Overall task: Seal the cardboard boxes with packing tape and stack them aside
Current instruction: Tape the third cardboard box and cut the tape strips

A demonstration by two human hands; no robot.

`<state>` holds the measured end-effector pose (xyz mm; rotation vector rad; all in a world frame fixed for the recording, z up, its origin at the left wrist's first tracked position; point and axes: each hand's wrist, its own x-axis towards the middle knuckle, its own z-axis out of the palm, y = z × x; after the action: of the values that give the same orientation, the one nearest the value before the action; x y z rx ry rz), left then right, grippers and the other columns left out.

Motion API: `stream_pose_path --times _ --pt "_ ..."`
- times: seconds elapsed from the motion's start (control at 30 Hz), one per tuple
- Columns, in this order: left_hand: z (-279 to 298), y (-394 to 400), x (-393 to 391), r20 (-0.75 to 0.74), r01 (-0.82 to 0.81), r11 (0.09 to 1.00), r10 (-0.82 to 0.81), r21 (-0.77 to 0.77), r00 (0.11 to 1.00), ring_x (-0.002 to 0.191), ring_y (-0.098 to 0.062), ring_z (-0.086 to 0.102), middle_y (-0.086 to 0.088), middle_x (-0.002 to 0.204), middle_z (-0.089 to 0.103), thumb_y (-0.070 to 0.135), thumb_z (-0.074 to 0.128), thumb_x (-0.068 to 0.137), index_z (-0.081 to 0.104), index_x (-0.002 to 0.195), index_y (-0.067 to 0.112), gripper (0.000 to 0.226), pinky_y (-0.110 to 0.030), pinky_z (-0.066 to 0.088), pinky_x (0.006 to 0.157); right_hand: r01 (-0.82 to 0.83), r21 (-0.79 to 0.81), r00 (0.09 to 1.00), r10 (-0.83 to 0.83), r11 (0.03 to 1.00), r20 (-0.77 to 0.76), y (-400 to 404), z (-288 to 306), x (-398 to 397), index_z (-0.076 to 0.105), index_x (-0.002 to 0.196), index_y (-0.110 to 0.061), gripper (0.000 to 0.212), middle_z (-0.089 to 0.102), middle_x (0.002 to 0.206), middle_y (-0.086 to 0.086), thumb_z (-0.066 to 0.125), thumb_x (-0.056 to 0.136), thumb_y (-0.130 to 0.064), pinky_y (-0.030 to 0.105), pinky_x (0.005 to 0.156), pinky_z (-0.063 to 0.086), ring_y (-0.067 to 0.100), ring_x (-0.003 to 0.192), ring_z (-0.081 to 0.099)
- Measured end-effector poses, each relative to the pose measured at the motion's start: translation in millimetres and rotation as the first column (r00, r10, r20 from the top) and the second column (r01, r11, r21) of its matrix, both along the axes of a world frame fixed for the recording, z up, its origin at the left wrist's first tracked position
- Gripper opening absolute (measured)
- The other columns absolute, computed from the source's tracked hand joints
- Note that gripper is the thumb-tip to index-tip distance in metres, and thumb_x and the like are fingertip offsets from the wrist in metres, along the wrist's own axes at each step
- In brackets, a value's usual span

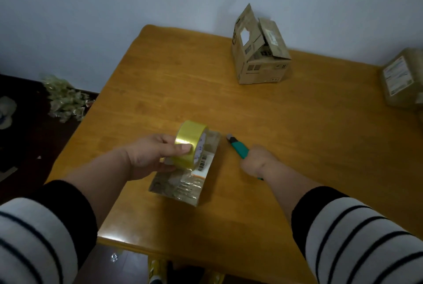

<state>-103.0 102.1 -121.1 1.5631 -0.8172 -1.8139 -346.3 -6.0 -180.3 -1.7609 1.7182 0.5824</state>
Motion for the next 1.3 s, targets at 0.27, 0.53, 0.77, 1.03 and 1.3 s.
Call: stream_pose_path --times 0.27,0.53,0.77,1.03,1.3 --pt "9 -1 -8 0.041 0.007 0.999 -0.009 0.040 0.999 0.109 -0.024 0.067 -0.011 0.116 0.071 0.053 0.096 0.034 0.067 0.119 0.006 0.102 -0.040 0.052 0.085 0.012 0.133 0.961 -0.048 0.991 0.273 -4 73 -33 0.049 0.120 -0.020 0.040 0.060 0.097 0.004 0.052 0.096 -0.052 0.033 0.069 0.042 0.018 0.080 0.055" --pt "7 3 -8 0.075 -0.052 0.998 0.049 0.042 0.996 0.105 -0.020 0.067 -0.010 0.118 0.070 0.047 0.087 0.052 0.064 0.121 0.002 0.086 -0.035 0.053 0.076 -0.223 0.509 0.929 0.023 0.831 0.369 29 109 -24 0.055 0.105 -0.020 0.024 0.055 0.078 0.005 0.060 0.095 -0.041 0.026 0.051 0.041 0.014 0.059 0.051" --pt "7 0 -8 0.088 -0.014 0.999 0.010 0.052 0.996 0.110 -0.021 0.064 -0.002 0.105 0.075 0.046 0.082 0.058 0.071 0.110 0.011 0.063 -0.046 0.050 0.093 -0.291 0.476 0.928 0.123 0.830 0.352 62 98 22 0.052 0.106 -0.019 0.025 0.062 0.084 0.008 0.059 0.096 -0.041 0.028 0.057 0.055 0.015 0.057 0.063" --pt "7 1 -6 0.081 0.026 0.998 -0.030 0.050 0.996 0.117 -0.018 0.059 -0.003 0.117 0.070 0.042 0.076 0.065 0.069 0.113 0.011 0.058 -0.047 0.050 0.097 -0.255 0.454 0.951 0.138 0.854 0.275 74 92 43 0.050 0.124 -0.005 0.048 0.066 0.087 0.017 0.058 0.096 -0.043 0.045 0.078 0.057 0.028 0.067 0.066" --pt "4 -1 1 0.069 0.096 0.994 -0.099 0.043 0.993 0.114 -0.018 0.062 -0.004 0.115 0.072 0.035 0.073 0.074 0.068 0.117 0.006 0.052 -0.041 0.051 0.099 -0.199 0.460 0.972 0.116 0.865 0.203 81 88 56 0.049 0.124 -0.005 0.050 0.066 0.087 0.017 0.054 0.097 -0.047 0.042 0.071 0.058 0.029 0.062 0.069"
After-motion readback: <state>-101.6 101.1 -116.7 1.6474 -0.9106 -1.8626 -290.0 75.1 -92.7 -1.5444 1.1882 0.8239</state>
